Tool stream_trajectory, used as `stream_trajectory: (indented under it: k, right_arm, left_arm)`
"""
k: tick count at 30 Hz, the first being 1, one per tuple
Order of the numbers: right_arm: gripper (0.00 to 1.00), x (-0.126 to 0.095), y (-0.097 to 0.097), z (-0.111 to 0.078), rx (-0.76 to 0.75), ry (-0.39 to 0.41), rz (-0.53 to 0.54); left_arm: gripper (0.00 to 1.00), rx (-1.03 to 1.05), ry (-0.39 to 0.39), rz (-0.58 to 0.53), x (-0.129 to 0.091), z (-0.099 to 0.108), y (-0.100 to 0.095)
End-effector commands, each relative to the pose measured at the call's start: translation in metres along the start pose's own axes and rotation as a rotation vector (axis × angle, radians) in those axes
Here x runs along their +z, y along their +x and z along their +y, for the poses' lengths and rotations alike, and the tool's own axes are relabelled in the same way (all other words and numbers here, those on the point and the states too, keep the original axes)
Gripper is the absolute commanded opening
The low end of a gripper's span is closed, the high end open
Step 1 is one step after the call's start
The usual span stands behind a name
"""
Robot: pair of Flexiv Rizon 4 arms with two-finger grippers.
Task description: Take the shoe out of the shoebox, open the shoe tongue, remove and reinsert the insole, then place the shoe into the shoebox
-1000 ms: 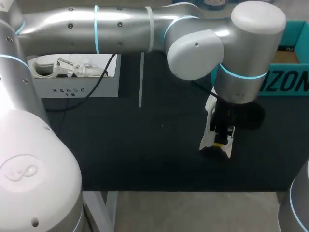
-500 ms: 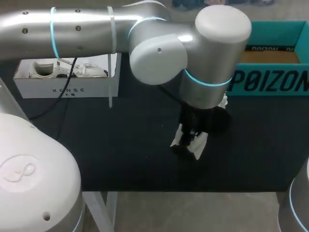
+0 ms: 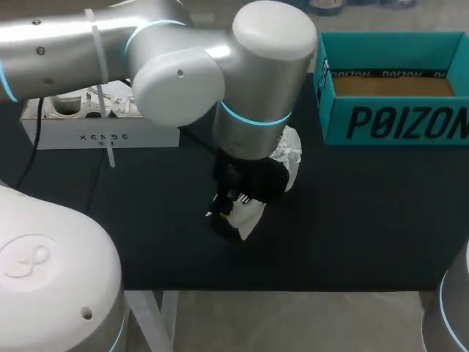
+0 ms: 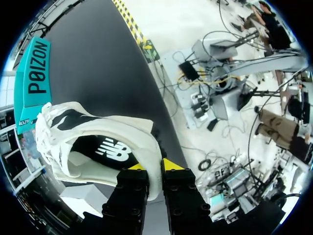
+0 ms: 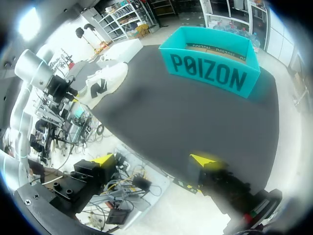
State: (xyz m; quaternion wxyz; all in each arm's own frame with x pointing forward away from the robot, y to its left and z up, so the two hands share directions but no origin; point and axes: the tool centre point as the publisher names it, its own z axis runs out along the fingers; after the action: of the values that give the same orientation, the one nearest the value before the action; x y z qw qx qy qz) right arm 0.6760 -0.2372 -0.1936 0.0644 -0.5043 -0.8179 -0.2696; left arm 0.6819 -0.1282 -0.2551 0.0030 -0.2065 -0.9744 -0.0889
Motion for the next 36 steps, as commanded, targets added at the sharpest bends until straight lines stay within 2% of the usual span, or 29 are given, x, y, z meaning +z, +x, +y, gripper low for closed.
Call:
stream_trajectory:
  k: [1, 34, 36]
  right_arm:
    - [1.0, 0.0, 0.001, -0.001, 0.0, 0.0, -0.003]
    - [1.0, 0.0, 0.001, -0.001, 0.0, 0.0, -0.003]
    - [1.0, 0.0, 0.001, -0.001, 0.0, 0.0, -0.003]
  left_arm:
    - [0.0, -0.017, 0.06, -0.045, 0.0, 0.058, 0.009]
    - [0.0, -0.017, 0.06, -0.045, 0.0, 0.058, 0.009]
    - [0.0, -0.014, 0.036, -0.063, -0.004, 0.077, 0.003]
